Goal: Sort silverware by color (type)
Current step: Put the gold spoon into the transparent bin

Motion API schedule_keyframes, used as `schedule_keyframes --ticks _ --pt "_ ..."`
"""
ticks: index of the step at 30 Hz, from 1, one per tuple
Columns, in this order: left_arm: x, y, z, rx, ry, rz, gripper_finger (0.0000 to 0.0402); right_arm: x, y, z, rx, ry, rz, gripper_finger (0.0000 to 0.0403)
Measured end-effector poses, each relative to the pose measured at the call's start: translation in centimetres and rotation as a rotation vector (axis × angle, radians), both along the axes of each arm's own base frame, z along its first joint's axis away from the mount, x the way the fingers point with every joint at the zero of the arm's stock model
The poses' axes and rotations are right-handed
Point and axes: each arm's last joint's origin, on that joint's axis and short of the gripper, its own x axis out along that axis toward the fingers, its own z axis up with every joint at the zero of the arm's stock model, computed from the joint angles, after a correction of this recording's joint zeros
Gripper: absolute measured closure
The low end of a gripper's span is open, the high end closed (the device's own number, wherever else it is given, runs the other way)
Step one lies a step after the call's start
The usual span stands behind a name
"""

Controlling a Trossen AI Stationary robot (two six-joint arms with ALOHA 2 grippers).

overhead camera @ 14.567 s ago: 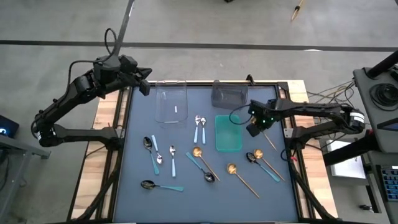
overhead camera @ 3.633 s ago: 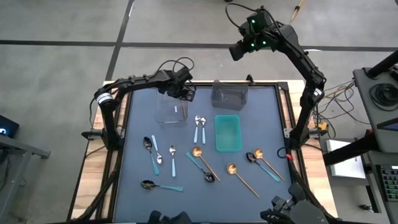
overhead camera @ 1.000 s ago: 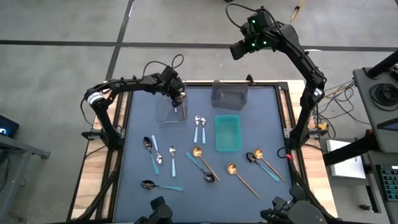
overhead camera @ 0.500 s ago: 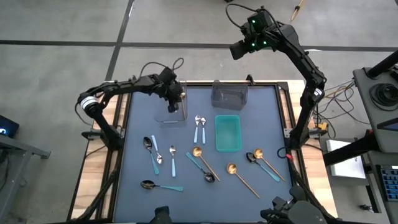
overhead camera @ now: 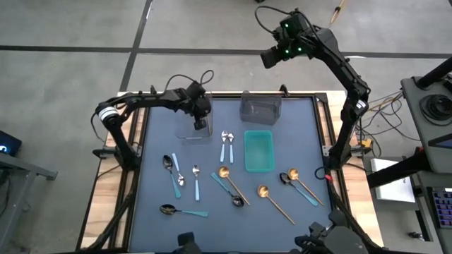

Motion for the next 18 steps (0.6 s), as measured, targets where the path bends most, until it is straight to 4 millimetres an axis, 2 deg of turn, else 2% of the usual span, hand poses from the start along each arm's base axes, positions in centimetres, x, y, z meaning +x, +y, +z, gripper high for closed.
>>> schedule_keyframes --ticks 5,13,18 --pt "0.2 0.0 -1.1 -0.015 0.023 -0.001 0.0401 0.0 0.0 -0.2 0.007 0.005 0.000 0.0364" --pt "0.6 0.3 -0.9 -0.011 -0.029 0.017 0.0401 0.0 0.0 -0.2 0.006 0.005 0.000 0.0364" --pt "1.0 0.5 -1.9 -0.023 -0.023 0.020 0.0401 0.0 0.0 -0.2 0.006 0.005 0.000 0.0364"
